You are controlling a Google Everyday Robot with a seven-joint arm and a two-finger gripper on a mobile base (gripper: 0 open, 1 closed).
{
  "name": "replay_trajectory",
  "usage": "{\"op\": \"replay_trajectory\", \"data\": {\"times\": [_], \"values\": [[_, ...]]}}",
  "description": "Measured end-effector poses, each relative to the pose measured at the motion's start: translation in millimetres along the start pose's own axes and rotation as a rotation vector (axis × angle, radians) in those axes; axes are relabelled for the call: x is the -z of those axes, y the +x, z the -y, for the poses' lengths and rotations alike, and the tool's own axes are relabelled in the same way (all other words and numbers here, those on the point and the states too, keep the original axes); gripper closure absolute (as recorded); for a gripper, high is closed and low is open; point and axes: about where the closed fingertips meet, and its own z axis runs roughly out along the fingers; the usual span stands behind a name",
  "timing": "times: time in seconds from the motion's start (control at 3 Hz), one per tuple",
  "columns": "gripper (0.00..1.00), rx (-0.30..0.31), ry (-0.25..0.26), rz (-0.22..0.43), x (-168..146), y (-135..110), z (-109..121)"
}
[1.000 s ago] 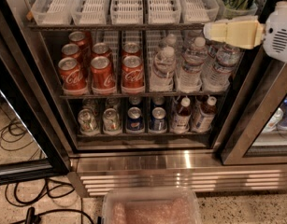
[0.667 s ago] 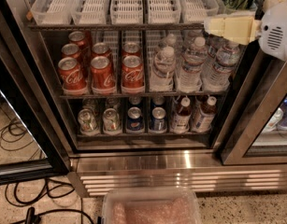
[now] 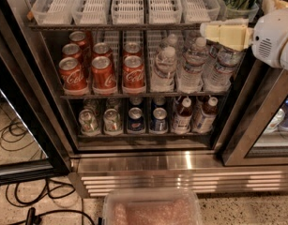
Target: Pick green can from top shelf of fridge
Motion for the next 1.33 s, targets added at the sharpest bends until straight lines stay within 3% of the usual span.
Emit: {"op": "replay_trajectory", "data": {"times": [0.67, 1.0, 1.33], "values": [[0.21, 0.087, 0.082, 0.122, -21, 9, 4], [0.1, 0.076, 0.056, 0.151, -28, -4, -13], [0.11, 0.077, 0.058, 0.149, -28, -3, -12]]}}
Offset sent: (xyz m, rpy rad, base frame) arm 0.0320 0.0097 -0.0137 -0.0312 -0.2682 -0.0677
